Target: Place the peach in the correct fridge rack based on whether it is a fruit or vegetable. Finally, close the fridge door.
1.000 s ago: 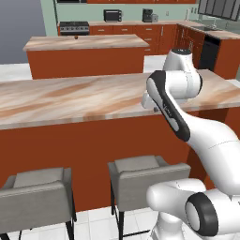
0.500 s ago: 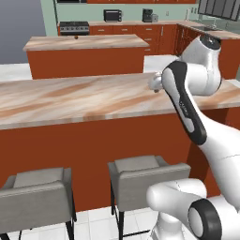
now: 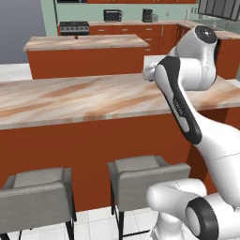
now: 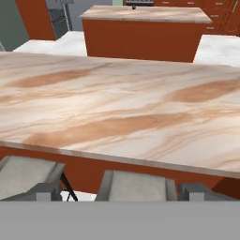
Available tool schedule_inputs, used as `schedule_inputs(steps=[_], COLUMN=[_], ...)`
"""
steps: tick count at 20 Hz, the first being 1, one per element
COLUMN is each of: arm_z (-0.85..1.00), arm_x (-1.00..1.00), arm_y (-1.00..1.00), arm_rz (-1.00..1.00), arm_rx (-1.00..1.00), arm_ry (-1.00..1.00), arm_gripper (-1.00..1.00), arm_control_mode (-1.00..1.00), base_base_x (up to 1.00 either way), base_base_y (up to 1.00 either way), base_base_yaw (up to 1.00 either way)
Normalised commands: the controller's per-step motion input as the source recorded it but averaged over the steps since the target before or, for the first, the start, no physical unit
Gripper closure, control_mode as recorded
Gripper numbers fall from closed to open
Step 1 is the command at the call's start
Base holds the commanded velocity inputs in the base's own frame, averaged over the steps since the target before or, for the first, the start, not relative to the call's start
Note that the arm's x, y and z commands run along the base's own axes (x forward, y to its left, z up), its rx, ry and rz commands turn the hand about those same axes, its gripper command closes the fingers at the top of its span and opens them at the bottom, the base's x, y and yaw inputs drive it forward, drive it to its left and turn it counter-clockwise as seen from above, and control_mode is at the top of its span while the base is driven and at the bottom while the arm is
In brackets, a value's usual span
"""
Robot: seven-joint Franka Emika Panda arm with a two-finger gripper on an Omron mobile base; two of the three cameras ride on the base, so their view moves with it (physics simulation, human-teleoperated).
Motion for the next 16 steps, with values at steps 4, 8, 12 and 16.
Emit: schedule_inputs(steps=[4,8,12,16], arm_z=[0.0,-0.09,-0.09,-0.09], arm_x=[0.01,0.02,-0.05,-0.18], arm_y=[0.07,0.11,-0.31,-0.33], arm_rz=[0.0,-0.04,-0.09,-0.06], arm_rx=[-0.01,0.0,0.0,0.0], arm_ry=[0.0,0.0,0.0,0.0], arm_gripper=[-1.0,-1.0,-1.0,-1.0], arm_control_mode=[-1.0,-1.0,-1.0,-1.0], base_base_x=[0.0,0.0,0.0,0.0], base_base_y=[0.0,0.0,0.0,0.0], base_base_yaw=[0.0,0.0,0.0,0.0])
